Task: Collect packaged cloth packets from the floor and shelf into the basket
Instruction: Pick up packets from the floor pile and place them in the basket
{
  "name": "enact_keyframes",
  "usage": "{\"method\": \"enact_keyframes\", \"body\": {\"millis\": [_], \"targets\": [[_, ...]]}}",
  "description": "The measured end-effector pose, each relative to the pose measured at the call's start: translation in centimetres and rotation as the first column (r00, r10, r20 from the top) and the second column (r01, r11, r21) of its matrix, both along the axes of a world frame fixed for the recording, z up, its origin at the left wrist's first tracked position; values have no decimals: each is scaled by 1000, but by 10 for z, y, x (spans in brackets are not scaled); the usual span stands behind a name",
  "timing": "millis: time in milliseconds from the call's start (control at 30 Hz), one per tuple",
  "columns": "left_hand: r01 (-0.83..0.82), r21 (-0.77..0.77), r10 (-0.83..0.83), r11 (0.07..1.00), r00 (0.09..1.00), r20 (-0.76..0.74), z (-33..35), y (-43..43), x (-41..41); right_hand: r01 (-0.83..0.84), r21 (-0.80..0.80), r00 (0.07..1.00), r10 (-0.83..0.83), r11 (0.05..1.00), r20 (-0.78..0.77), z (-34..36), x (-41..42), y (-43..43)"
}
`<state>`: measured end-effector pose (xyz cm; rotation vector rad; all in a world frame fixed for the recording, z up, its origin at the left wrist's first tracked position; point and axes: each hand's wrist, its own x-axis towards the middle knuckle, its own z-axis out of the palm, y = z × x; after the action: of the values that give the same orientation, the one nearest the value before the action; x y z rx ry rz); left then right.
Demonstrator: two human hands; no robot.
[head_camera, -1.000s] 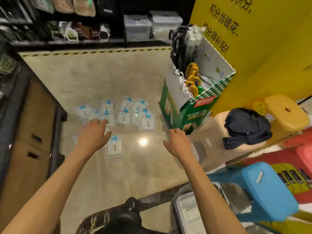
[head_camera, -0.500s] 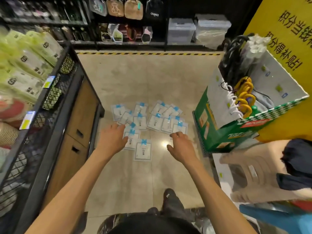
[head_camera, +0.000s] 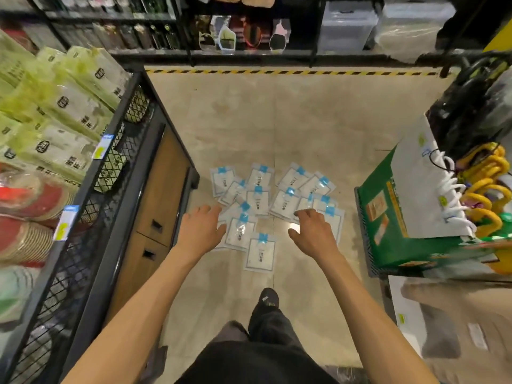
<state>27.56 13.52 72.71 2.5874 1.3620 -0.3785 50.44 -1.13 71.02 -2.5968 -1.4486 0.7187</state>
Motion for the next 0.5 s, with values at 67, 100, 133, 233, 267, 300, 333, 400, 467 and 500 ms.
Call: {"method": "enact_keyframes", "body": {"millis": [67,100,133,233,267,300,333,400,467,500], "targets": [[6,-8,-6,1000,1000,-11,-10,20,6,15,-10,1000,-15,1000,-23,-8,6,19],[8,-16,-9,1000,1000,-21,-15,31,10,17,-20,999,-17,1000,-28,-11,9,27],[6,-32,-7,999,1000,-29,-20,41,15,23,-33,999,-24,999,-36,-15,12,34],[16,-87,-21,996,998,-57,-38,64,23,55,-88,996,-61,995,-65,-30,18,50],[20,-99,-26,995,998,-58,-47,72,25,70,-106,994,-78,992,-72,-36,19,55],[17,-115,-24,993,998,-56,-55,81,26,90,-126,992,-100,988,-75,-42,20,60],[12,-134,-20,991,998,-57,-65,89,28,113,-143,989,-125,983,-79,-49,21,64],[25,-157,-33,987,998,-50,-89,108,32,164,-169,979,-181,972,-91,-68,21,72],[37,-182,-50,983,996,-69,-116,124,35,200,-189,969,-223,961,-108,-91,19,80],[42,-197,-61,979,994,-88,-132,131,36,210,-203,964,-237,956,-117,-105,17,85]]}}
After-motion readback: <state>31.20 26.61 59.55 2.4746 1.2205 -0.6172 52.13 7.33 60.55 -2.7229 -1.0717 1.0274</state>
